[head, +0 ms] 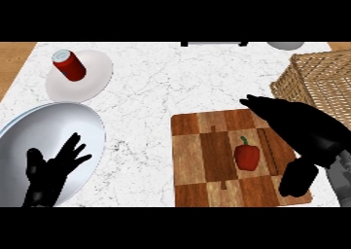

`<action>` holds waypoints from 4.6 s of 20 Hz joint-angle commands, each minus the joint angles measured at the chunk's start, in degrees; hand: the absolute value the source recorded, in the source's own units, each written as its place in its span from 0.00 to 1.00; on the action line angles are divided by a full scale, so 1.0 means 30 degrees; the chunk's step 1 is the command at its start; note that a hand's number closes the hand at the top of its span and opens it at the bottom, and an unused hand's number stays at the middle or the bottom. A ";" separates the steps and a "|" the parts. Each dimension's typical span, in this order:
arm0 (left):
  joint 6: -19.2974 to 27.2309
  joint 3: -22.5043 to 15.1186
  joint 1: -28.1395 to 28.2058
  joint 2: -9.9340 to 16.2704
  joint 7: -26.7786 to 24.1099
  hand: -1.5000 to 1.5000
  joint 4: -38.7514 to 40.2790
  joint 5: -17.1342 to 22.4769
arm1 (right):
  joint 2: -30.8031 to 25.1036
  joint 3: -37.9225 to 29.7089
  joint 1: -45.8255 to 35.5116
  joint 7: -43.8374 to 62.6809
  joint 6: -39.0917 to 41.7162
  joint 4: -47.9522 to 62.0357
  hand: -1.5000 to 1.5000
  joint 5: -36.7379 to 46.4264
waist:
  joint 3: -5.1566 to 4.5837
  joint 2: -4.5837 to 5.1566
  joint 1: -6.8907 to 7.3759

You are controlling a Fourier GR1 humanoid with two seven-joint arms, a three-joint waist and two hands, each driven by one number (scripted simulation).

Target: Pick the bell pepper from the cutting board and place it in the basket

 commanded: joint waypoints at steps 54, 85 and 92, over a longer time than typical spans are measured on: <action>-0.1513 0.1295 0.1196 -0.1843 0.0548 0.50 0.0652 -0.2430 | 0.5047 0.1584 0.4035 -1.1368 -0.5005 0.9944 1.00 1.4772 | -0.0184 0.0153 0.0101; -0.1459 0.1860 0.1833 -0.2175 0.1312 0.50 -0.0849 -0.2662 | 0.5461 -0.6182 1.4929 -0.9778 -1.1992 -1.0419 1.00 0.4605 | -0.0193 0.0078 -0.0410; -0.1396 0.1806 0.1007 -0.2356 0.1957 0.50 -0.0526 -0.2739 | 0.3329 -1.3359 1.2152 -0.6311 -1.0459 -1.0155 1.00 0.0108 | -0.0200 0.0079 -0.0406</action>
